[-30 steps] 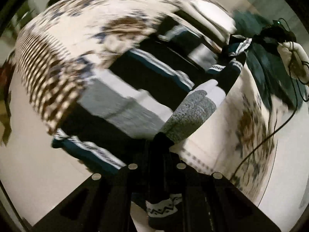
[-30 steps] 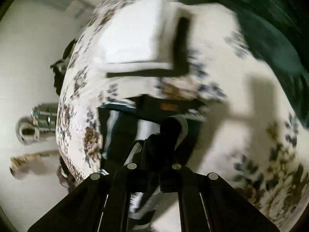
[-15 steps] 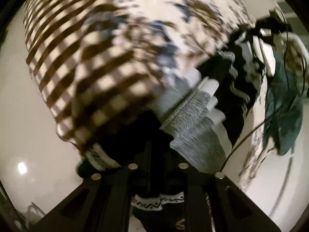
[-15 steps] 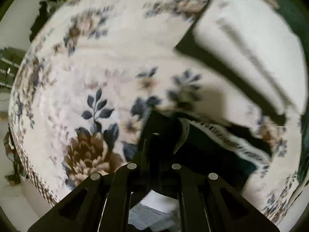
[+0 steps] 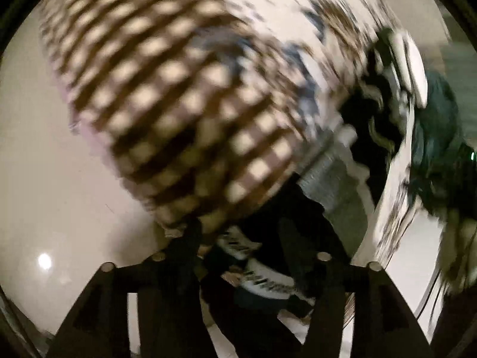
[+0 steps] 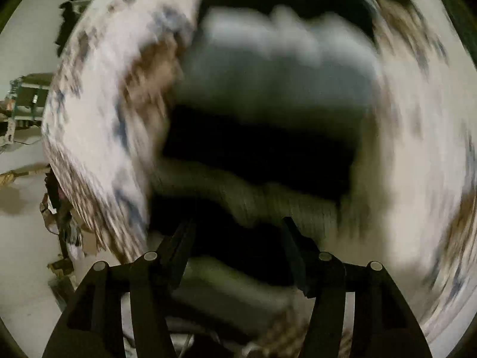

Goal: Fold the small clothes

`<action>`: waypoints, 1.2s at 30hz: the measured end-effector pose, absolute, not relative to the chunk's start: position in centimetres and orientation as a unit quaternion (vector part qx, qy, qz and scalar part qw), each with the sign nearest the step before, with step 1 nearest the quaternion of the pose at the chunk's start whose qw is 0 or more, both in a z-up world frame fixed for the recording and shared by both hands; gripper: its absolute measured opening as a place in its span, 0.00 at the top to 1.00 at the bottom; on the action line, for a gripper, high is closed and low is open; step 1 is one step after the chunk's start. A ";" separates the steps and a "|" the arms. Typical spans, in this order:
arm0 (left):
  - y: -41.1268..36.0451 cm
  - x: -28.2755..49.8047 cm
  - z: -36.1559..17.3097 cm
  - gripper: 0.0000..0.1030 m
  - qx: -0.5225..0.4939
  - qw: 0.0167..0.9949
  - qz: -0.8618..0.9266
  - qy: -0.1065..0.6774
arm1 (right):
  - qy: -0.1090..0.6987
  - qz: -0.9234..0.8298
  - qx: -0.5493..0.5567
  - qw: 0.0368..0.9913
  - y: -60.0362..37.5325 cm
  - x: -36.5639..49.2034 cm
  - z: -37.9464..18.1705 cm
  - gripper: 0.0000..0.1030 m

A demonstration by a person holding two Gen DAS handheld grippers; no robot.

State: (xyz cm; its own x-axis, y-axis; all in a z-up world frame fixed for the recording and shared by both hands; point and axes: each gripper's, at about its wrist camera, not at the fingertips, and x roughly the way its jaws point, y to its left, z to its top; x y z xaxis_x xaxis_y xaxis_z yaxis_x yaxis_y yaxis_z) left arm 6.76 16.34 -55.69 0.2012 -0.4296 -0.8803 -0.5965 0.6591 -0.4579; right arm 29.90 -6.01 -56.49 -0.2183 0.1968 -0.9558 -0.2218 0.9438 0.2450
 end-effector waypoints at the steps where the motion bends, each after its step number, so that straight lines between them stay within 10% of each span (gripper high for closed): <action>1: 15.1 7.6 -56.2 0.46 -0.385 0.656 0.051 0.647 | 0.780 0.153 0.018 0.607 -7.8 26.7 -58.1 0.41; 3: 13.1 8.5 -56.9 0.55 -0.332 0.664 0.048 0.668 | 0.803 0.138 0.052 0.577 -9.6 22.3 -61.0 0.41; 4: 12.5 8.5 -56.9 0.91 -0.321 0.673 0.046 0.665 | 0.811 0.130 0.064 0.566 -10.2 20.3 -62.2 0.41; 5: 12.0 8.5 -57.0 0.97 -0.308 0.677 0.045 0.667 | 0.816 0.122 0.074 0.560 -10.8 18.2 -63.5 0.41; 8: 11.5 8.4 -56.0 0.98 -0.270 0.697 0.065 0.661 | 0.808 0.114 0.101 0.570 -12.0 13.7 -65.2 0.81; 14: 12.9 10.2 -55.0 0.99 -0.203 0.672 0.098 0.705 | 0.799 0.115 0.111 0.579 -13.6 10.6 -64.0 0.86; 17: 13.7 12.0 -51.3 0.95 -0.233 0.676 0.085 0.694 | 0.794 0.123 0.165 0.573 -16.1 11.9 -62.3 0.77; 19: 13.8 14.7 -48.2 0.64 -0.235 0.704 0.071 0.667 | 0.765 0.126 0.185 0.604 -18.4 13.7 -60.0 0.46; 21: 13.3 19.3 -46.1 0.38 -0.242 0.735 0.054 0.631 | 0.733 0.113 0.201 0.640 -20.6 16.2 -58.1 0.44; 33: 9.0 52.3 -51.2 0.38 -0.227 0.780 -0.059 0.580 | 0.630 0.056 0.338 0.697 -24.2 38.9 -56.5 0.44; 35: 8.4 54.2 -52.9 0.48 -0.210 0.774 -0.076 0.593 | 0.624 0.058 0.354 0.694 -23.9 42.2 -57.1 0.44; 36: 8.3 55.3 -53.6 0.95 -0.208 0.773 -0.089 0.593 | 0.625 0.059 0.366 0.687 -23.5 44.1 -57.7 0.44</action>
